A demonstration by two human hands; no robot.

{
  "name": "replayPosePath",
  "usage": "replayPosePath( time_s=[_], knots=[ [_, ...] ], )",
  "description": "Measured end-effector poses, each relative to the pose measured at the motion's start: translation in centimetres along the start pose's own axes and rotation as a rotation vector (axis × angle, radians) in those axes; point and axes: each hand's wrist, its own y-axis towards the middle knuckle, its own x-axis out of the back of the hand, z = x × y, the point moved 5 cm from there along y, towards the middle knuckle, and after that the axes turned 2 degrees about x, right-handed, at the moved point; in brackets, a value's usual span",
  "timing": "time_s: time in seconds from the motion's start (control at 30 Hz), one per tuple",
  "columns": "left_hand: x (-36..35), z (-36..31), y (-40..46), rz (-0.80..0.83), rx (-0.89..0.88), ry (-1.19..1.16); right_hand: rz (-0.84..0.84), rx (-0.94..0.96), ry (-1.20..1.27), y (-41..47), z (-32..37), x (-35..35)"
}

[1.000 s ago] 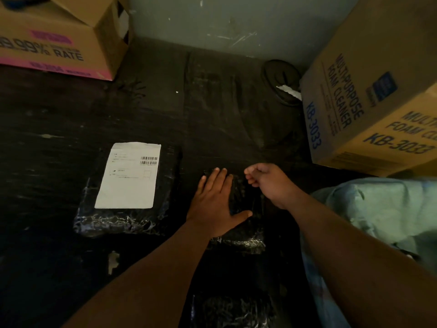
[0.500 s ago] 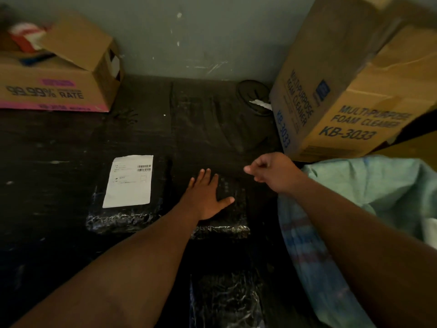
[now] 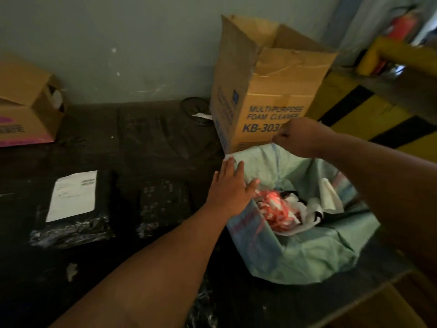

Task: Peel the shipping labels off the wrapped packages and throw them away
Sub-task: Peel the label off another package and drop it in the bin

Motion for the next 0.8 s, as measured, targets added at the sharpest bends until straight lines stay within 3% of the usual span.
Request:
replayPosePath(
  time_s=[0.2, 0.57, 0.8],
  knots=[
    [-3.2, -2.3, -0.6, 0.065, 0.172, -0.046, 0.072, -0.063, -0.055, -3.3, -6.1, 2.2],
    [-3.0, -2.1, -1.0, 0.122, 0.223, 0.075, 0.113, 0.048, 0.027, -3.7, -7.2, 3.1],
    [-3.0, -2.3, -1.1, 0.122, 0.239, 0.088, 0.174, 0.052, -0.045, -4.3, -7.8, 3.5]
  ],
)
